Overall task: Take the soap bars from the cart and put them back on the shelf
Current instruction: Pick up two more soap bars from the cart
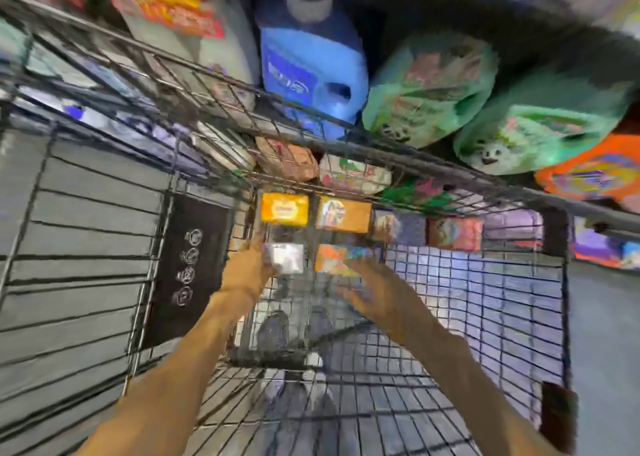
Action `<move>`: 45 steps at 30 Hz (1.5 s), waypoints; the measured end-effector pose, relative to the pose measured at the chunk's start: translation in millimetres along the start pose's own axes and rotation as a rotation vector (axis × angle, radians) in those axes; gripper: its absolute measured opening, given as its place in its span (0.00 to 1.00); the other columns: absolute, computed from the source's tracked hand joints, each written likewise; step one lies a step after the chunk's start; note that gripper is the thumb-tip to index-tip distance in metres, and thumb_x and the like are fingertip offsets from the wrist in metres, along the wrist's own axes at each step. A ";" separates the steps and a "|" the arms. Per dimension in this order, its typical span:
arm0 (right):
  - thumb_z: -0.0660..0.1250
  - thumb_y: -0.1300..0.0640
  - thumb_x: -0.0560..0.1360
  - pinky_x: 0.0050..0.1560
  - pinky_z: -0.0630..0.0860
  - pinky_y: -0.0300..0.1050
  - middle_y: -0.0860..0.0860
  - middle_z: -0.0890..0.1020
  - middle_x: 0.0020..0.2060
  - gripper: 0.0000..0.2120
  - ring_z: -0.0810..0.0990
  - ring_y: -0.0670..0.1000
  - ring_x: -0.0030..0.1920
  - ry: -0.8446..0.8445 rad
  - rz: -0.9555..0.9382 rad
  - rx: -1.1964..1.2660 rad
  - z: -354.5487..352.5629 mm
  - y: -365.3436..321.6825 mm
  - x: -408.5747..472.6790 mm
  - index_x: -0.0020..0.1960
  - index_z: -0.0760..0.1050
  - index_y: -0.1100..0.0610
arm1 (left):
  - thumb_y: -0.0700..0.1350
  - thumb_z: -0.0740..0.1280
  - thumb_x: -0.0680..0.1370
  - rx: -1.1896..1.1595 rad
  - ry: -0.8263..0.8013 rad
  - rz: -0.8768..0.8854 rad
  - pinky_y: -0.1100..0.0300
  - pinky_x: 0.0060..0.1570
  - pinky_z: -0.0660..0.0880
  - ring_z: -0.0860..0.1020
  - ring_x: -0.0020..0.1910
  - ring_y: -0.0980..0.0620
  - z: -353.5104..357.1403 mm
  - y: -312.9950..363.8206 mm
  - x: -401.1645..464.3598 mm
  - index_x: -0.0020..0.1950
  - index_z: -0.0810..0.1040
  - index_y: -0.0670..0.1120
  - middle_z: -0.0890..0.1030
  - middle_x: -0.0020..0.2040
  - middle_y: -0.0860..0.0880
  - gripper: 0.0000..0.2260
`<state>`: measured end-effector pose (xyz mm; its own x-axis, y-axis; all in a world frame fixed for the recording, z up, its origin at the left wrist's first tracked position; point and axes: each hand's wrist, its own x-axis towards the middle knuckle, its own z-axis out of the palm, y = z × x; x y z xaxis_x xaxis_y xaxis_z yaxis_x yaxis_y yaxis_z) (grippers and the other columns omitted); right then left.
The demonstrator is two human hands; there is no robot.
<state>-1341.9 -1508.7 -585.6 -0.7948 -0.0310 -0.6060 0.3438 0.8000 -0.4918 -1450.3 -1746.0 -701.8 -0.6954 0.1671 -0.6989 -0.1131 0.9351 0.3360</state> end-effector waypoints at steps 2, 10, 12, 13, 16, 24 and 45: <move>0.62 0.45 0.81 0.69 0.68 0.47 0.46 0.70 0.71 0.24 0.68 0.49 0.71 0.025 0.033 0.085 5.1 2.9 3.6 0.76 0.64 0.46 | 0.52 0.75 0.75 -0.050 -0.009 -0.008 0.48 0.61 0.73 0.76 0.66 0.38 3.0 -2.5 6.3 0.78 0.63 0.45 0.73 0.71 0.41 0.36; 0.62 0.47 0.81 0.63 0.72 0.47 0.50 0.75 0.67 0.23 0.74 0.51 0.65 0.070 0.058 -0.036 -0.9 -7.0 16.3 0.74 0.66 0.50 | 0.47 0.75 0.76 -0.206 0.101 -0.014 0.52 0.54 0.77 0.81 0.53 0.44 2.7 -5.6 0.7 0.65 0.70 0.48 0.82 0.56 0.47 0.21; 0.62 0.47 0.81 0.61 0.74 0.48 0.52 0.75 0.65 0.23 0.74 0.52 0.64 0.074 0.102 -0.070 0.8 -2.3 22.9 0.74 0.66 0.51 | 0.46 0.73 0.77 -0.251 0.111 -0.010 0.53 0.52 0.78 0.82 0.51 0.46 -1.8 -5.8 1.6 0.66 0.71 0.48 0.83 0.53 0.49 0.19; 0.63 0.46 0.81 0.62 0.74 0.48 0.52 0.75 0.65 0.24 0.74 0.53 0.65 0.079 0.129 -0.070 2.3 0.8 27.2 0.74 0.66 0.52 | 0.47 0.73 0.77 -0.239 0.101 -0.001 0.53 0.53 0.77 0.81 0.52 0.47 -3.3 -5.3 2.7 0.66 0.72 0.47 0.83 0.53 0.49 0.20; 0.63 0.46 0.81 0.63 0.73 0.49 0.51 0.75 0.67 0.24 0.73 0.53 0.66 0.099 0.215 -0.015 8.1 11.7 42.5 0.74 0.66 0.52 | 0.53 0.76 0.74 -0.087 0.037 0.032 0.50 0.61 0.76 0.77 0.60 0.45 0.2 -3.1 6.9 0.69 0.73 0.46 0.76 0.63 0.46 0.27; 0.64 0.40 0.78 0.60 0.76 0.54 0.53 0.74 0.65 0.30 0.75 0.56 0.64 0.142 0.357 0.017 34.7 38.2 69.7 0.73 0.64 0.55 | 0.48 0.80 0.69 -0.161 0.047 0.088 0.49 0.60 0.77 0.75 0.62 0.47 20.9 -6.1 6.0 0.70 0.68 0.48 0.73 0.63 0.49 0.34; 0.73 0.47 0.74 0.40 0.75 0.37 0.51 0.83 0.53 0.18 0.82 0.48 0.47 0.174 0.413 0.454 59.1 57.8 87.2 0.59 0.78 0.53 | 0.53 0.79 0.70 -0.428 0.026 0.080 0.71 0.48 0.76 0.82 0.51 0.61 -12.2 -22.5 -28.7 0.64 0.77 0.49 0.85 0.54 0.54 0.25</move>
<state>-1361.8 -1500.6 -703.8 -0.6080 0.3542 -0.7105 0.7866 0.3900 -0.4787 -1436.5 -1775.7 -681.6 -0.7307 0.2209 -0.6460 -0.3382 0.7048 0.6236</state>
